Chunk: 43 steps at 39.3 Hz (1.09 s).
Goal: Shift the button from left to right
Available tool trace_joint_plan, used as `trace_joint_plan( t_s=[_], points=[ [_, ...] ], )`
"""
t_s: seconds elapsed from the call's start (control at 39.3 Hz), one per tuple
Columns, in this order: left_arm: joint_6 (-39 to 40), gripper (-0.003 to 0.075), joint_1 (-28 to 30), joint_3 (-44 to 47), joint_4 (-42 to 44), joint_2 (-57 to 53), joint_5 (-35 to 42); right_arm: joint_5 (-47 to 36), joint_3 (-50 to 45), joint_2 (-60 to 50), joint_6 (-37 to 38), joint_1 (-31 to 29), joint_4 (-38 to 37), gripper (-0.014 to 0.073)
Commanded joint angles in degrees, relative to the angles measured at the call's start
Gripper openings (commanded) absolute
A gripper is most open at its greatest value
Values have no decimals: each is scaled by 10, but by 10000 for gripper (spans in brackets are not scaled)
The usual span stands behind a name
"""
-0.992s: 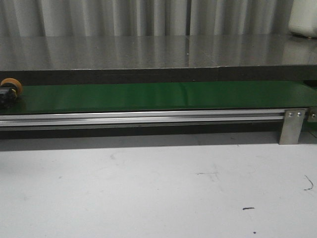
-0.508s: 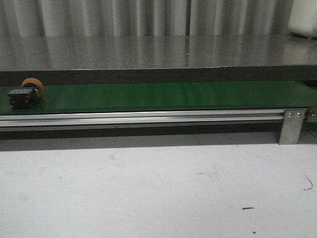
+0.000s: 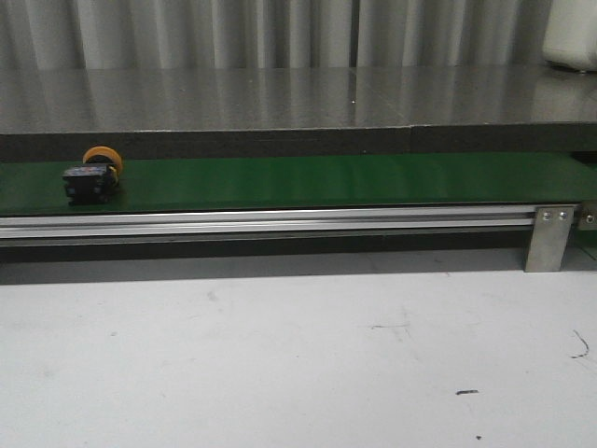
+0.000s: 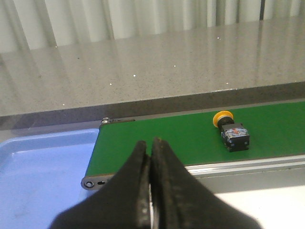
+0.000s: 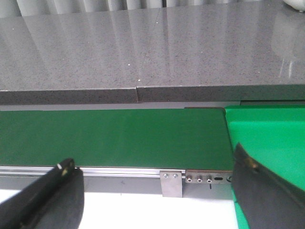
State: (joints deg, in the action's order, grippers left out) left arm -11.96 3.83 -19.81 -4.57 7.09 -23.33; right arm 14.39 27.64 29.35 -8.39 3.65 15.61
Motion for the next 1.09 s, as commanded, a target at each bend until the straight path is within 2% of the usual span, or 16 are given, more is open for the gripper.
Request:
trace_joint_plan(
  t_s=[0.0,1.07],
  points=[
    [4,-21,-3,0,-10,-27,43,-46,21,5,-2,-4,5,645],
    [4,-21,-3,3,-10,-39,55,-46,21,5,-2,-4,5,645]
  ],
)
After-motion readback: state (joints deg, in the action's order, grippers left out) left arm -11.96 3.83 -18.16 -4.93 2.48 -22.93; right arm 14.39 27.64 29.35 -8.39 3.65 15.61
